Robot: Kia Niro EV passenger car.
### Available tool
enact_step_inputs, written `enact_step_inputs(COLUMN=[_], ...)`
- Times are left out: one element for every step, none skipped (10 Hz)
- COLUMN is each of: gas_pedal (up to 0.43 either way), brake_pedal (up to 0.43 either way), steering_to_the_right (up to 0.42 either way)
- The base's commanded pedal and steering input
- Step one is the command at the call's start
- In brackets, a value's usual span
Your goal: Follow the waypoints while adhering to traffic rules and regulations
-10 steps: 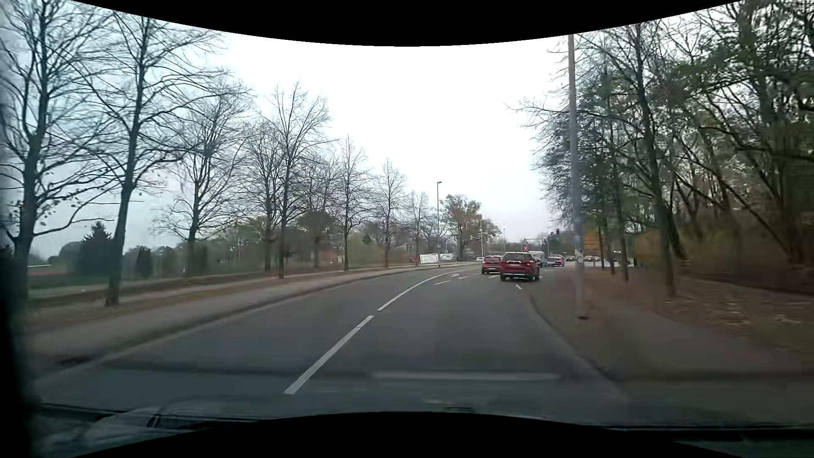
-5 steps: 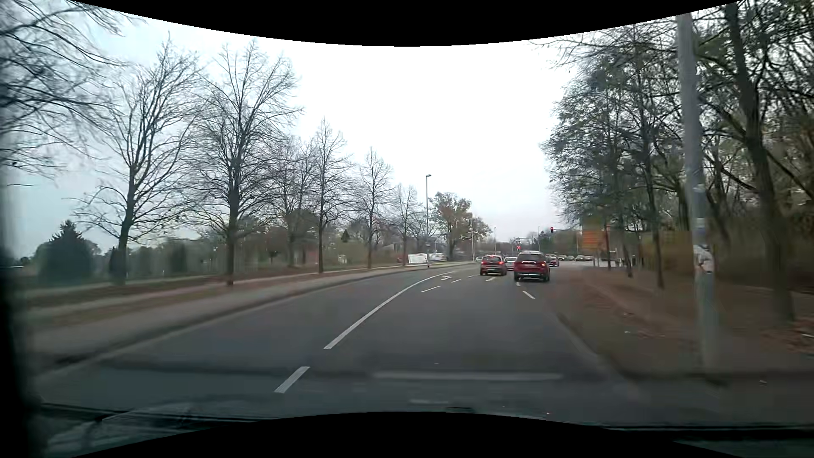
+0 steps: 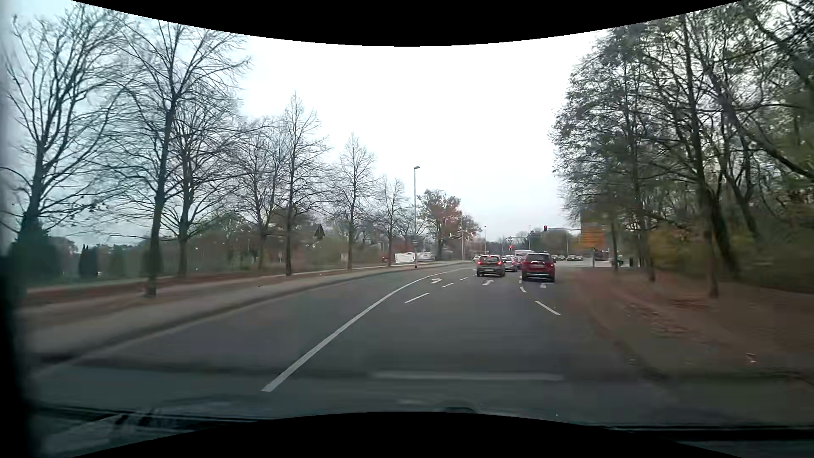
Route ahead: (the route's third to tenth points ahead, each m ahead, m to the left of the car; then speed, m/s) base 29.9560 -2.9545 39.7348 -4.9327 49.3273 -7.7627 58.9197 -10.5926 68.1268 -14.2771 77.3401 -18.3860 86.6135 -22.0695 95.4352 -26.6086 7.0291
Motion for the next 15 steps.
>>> enact_step_inputs(gas_pedal=[0.000,0.000,0.000,0.000,0.000,0.000,0.000,0.000,0.000,0.000,0.000,0.000,0.000,0.000,0.000], brake_pedal=[0.000,0.000,0.000,0.000,0.000,0.000,0.000,0.012,0.018,0.043,0.055,0.061,0.061,0.073,0.079], steering_to_the_right=[0.049,0.051,0.054,0.055,0.056,0.057,0.058,0.059,0.058,0.059,0.059,0.060,0.060,0.060,0.060])
